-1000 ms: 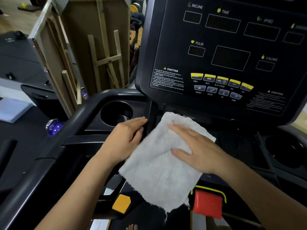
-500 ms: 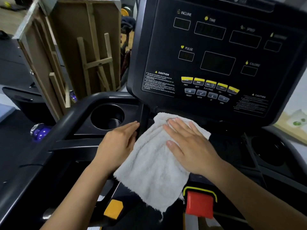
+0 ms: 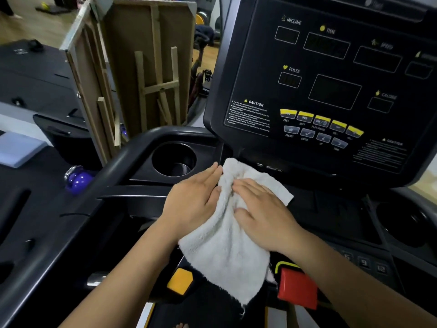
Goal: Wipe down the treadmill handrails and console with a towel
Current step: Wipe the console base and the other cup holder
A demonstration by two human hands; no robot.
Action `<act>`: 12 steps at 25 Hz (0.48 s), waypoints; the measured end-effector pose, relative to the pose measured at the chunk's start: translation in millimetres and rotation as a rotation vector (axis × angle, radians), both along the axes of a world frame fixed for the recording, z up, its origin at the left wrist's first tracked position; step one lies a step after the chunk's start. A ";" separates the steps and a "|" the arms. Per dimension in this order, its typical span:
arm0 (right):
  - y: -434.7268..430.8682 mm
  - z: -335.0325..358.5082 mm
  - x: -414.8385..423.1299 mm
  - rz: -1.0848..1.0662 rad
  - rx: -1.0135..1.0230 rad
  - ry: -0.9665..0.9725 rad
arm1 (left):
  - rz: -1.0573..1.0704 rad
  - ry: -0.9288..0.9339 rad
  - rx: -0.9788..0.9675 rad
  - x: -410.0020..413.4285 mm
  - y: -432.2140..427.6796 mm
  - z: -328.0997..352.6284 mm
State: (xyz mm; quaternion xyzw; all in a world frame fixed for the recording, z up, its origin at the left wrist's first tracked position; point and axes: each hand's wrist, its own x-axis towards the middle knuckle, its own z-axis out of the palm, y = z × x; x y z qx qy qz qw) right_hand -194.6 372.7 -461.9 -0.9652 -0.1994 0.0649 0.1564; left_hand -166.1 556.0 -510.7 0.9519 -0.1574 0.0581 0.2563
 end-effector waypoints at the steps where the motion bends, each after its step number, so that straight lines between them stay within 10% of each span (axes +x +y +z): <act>1: -13.3 0.2 -3.3 -0.004 0.019 0.014 | -0.014 0.019 0.024 -1.2 -0.1 1.2; 12: -14.8 -3.0 -6.6 -0.079 0.028 -0.027 | -0.052 0.091 0.121 0.7 -5.5 -2.3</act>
